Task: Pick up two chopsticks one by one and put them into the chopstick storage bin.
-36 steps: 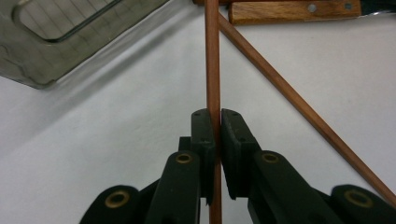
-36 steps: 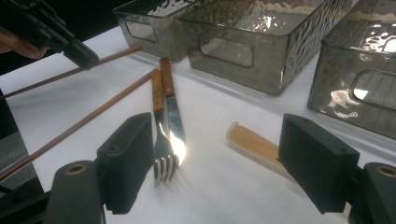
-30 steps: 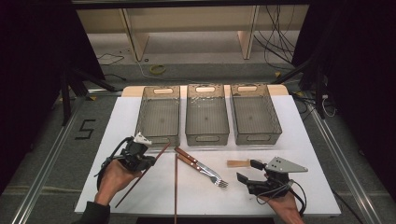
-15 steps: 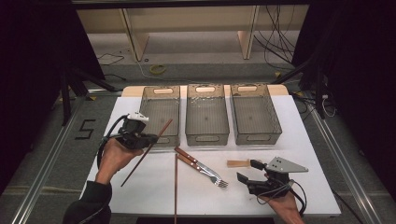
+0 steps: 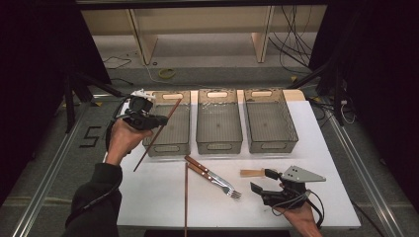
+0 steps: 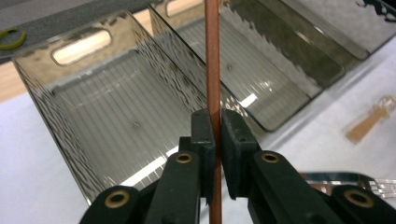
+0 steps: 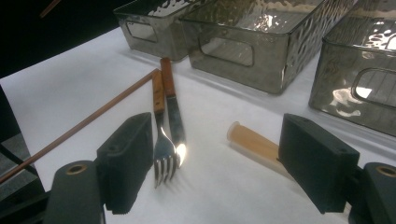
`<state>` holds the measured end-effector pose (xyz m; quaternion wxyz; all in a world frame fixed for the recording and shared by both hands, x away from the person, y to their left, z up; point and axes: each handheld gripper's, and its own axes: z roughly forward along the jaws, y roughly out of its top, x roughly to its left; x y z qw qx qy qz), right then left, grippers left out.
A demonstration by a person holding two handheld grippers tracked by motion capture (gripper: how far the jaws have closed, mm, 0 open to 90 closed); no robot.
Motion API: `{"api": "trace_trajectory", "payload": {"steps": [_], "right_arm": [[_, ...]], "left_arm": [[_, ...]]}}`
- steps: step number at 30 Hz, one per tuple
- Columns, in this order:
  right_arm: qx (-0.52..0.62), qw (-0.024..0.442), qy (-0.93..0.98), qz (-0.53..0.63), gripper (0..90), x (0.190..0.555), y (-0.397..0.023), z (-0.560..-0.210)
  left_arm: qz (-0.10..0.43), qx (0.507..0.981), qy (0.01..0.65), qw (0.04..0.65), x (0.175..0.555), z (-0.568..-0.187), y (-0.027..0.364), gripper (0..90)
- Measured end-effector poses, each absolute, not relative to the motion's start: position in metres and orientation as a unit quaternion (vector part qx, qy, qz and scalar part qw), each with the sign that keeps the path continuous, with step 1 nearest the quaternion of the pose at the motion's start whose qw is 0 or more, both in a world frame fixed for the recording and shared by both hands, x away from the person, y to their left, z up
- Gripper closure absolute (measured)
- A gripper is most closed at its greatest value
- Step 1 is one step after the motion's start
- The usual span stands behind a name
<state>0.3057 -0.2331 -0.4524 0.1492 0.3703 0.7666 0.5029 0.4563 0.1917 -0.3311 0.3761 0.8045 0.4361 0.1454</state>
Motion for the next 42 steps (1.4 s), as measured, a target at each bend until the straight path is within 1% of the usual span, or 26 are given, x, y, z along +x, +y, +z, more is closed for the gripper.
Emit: {"api": "trace_trajectory", "payload": {"steps": [6,13,17,23,31,42], "right_arm": [[0.37,0.148,0.767,0.503,27.2,0.306,-0.233,-0.452],[0.37,0.145,0.767,0.504,27.2,0.306,-0.233,-0.452],[0.368,0.144,0.769,0.503,27.2,0.307,-0.233,-0.453],[0.37,0.141,0.768,0.503,27.2,0.308,-0.233,-0.454],[0.369,0.138,0.77,0.502,27.2,0.309,-0.233,-0.455],[0.367,0.134,0.771,0.502,27.2,0.308,-0.232,-0.455]], "left_arm": [[0.153,0.799,0.437,0.384,0.474,-0.319,0.19,83.6],[0.161,0.791,0.442,0.391,0.495,-0.314,0.189,83.6],[0.161,0.789,0.446,0.39,0.51,-0.318,0.191,83.6],[0.164,0.768,0.463,0.41,0.527,-0.321,0.201,83.6],[0.173,0.752,0.481,0.417,0.542,-0.332,0.211,83.5],[0.175,0.747,0.486,0.419,0.553,-0.354,0.205,83.5]]}}
